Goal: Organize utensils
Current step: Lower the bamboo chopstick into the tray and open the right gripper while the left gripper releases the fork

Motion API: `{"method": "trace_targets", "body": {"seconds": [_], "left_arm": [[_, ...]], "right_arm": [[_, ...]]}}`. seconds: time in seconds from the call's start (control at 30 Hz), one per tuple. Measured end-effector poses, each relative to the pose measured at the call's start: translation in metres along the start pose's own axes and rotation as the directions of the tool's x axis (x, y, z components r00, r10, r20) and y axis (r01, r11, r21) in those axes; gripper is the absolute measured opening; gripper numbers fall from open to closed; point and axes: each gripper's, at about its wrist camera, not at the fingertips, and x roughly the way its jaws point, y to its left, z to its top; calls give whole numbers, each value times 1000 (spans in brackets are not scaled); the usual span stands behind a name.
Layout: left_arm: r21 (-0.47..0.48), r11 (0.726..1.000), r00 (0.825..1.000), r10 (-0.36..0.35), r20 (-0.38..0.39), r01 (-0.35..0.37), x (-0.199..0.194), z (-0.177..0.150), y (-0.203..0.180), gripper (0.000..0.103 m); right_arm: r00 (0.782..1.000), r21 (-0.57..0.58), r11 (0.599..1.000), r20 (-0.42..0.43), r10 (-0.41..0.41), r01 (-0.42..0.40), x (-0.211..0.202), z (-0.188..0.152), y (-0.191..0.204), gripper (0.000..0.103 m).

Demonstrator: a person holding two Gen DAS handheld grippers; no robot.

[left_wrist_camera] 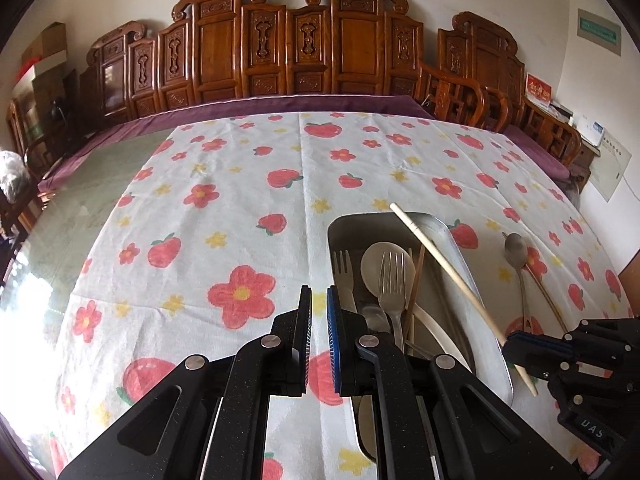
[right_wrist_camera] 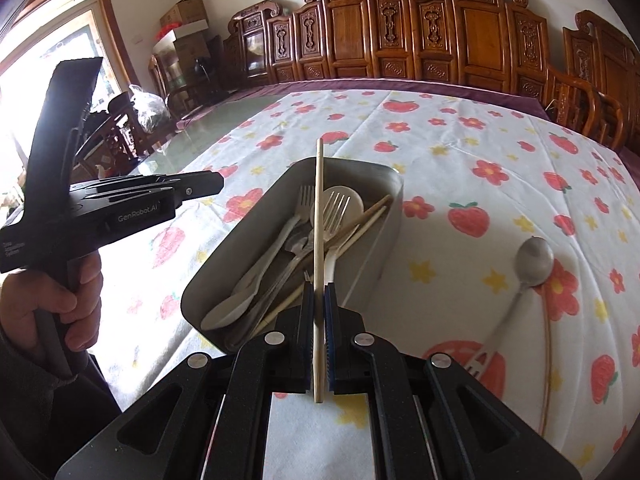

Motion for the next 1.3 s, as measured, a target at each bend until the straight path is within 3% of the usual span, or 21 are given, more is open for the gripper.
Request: {"method": "trace_targets", "body": {"seconds": [0.6, 0.97, 1.07, 1.13, 1.23, 1.3], "left_arm": [[4, 1000, 1000, -7, 1, 7, -1, 2, -1, 6], [10, 1000, 1000, -12, 0, 12, -1, 2, -6, 6], [17, 1000, 1000, -23, 1, 23, 0, 1, -11, 7], [22, 999, 999, -33, 3, 33, -1, 0, -16, 8], [40, 998, 999, -43, 5, 43, -1, -2, -25, 19], [52, 997, 999, -54, 6, 54, -2, -2, -32, 20]], "right_arm": [[999, 89, 996, -46, 18, -13, 41, 4, 6, 6], [999, 66, 997, 13, 50, -51, 19, 3, 3, 8], [998, 58, 998, 45, 37, -39, -2, 3, -9, 8], [998, 36, 999, 64, -3, 0, -18, 1, -21, 8], [995, 11, 997, 64, -75, 75, -36, -7, -46, 7], [990, -7, 991, 56, -132, 132, -43, -12, -63, 7]]}}
